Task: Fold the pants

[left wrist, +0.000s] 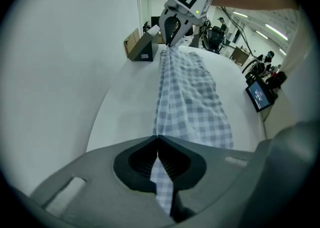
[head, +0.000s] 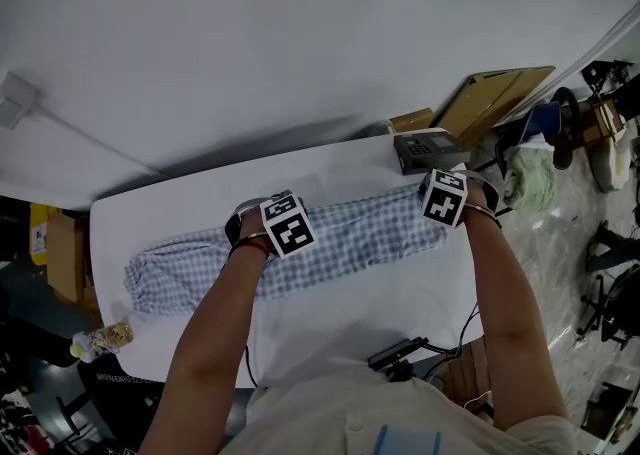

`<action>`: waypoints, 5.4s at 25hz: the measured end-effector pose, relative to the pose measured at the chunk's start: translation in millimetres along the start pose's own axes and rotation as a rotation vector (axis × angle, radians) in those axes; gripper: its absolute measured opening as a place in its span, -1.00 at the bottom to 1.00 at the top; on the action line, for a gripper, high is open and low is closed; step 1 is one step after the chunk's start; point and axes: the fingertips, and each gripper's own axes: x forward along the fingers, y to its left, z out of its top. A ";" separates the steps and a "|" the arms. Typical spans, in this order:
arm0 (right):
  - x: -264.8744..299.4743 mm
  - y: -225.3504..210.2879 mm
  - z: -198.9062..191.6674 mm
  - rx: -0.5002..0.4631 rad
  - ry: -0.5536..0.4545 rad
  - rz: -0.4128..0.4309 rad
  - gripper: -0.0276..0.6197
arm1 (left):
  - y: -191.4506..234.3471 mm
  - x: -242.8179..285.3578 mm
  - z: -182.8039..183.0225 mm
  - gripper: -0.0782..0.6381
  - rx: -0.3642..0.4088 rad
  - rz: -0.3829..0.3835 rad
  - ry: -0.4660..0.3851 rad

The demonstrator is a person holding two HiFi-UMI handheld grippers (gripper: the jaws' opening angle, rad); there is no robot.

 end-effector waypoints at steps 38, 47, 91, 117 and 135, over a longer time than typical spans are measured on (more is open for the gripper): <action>-37.3 88.9 155.1 -0.129 -0.293 0.087 -0.61 | -21.0 -80.1 -110.0 -0.58 -0.180 0.010 -0.091; -38.9 159.2 261.1 -0.310 -0.425 0.175 -0.57 | -46.8 -71.7 -146.5 -0.38 -0.074 -0.028 -0.109; 36.4 144.4 363.0 -0.306 -0.289 0.089 -0.84 | 27.9 -31.8 -191.4 -0.74 -0.089 0.095 0.052; -7.5 84.1 213.4 0.225 -0.321 0.136 -0.60 | 27.6 -126.0 -319.2 -0.73 -0.573 0.248 -0.052; -24.2 204.2 366.1 0.022 -0.428 0.257 -0.49 | -28.6 -159.9 -459.0 -0.48 -0.881 0.299 -0.016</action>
